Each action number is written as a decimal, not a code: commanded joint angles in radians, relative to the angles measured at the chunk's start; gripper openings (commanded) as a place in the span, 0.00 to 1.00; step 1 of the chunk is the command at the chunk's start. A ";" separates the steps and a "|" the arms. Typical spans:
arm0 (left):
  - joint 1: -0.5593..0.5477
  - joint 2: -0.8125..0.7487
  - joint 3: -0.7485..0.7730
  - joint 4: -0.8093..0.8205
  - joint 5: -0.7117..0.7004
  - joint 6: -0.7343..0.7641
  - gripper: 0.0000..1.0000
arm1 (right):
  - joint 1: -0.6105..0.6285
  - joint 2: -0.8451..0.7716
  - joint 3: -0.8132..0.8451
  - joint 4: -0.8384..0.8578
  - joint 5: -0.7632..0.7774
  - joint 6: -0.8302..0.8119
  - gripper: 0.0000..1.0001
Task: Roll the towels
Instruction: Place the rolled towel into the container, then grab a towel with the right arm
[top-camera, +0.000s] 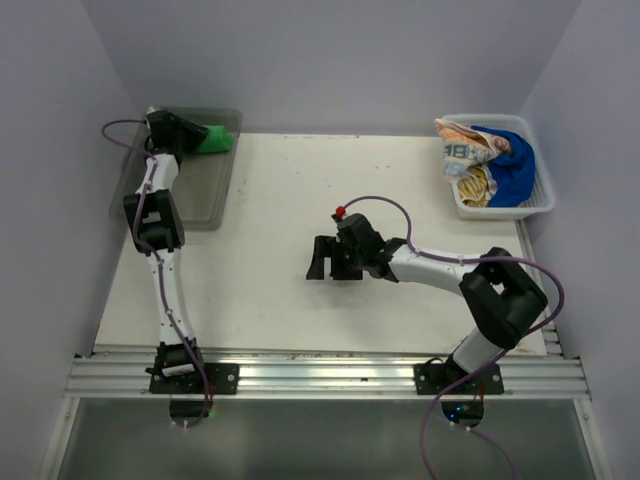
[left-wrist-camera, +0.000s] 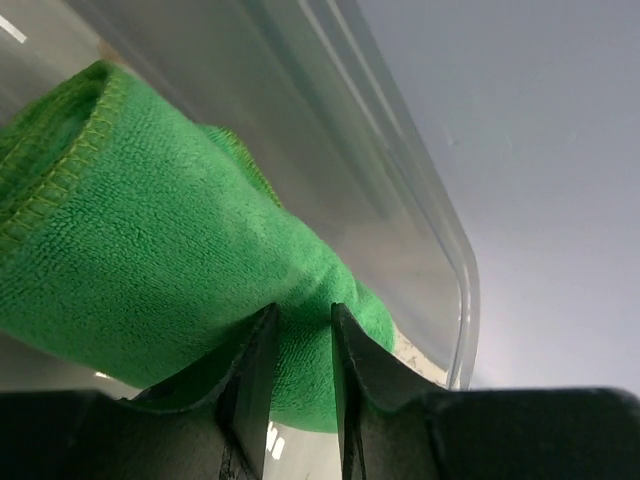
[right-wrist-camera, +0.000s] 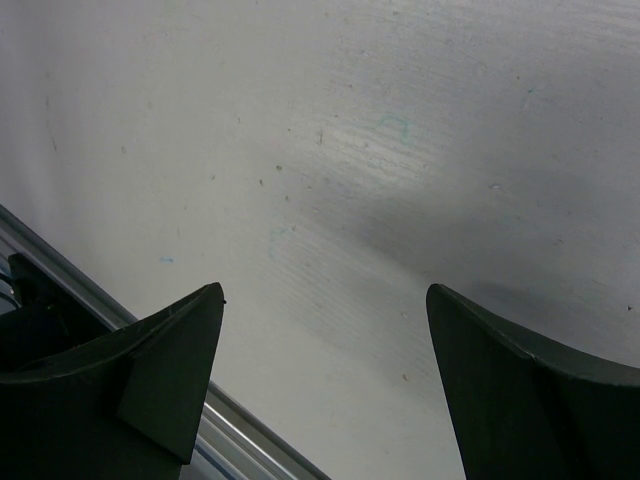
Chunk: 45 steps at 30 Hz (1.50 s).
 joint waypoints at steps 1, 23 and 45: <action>-0.006 0.073 0.093 0.072 0.012 0.014 0.33 | 0.000 0.013 0.019 0.004 -0.012 -0.012 0.86; -0.008 -0.104 -0.054 0.121 -0.014 0.144 0.55 | 0.000 -0.008 0.027 0.000 -0.007 -0.011 0.85; 0.006 -0.672 -0.518 -0.063 -0.010 0.359 0.62 | -0.041 -0.307 0.248 -0.441 0.506 -0.215 0.89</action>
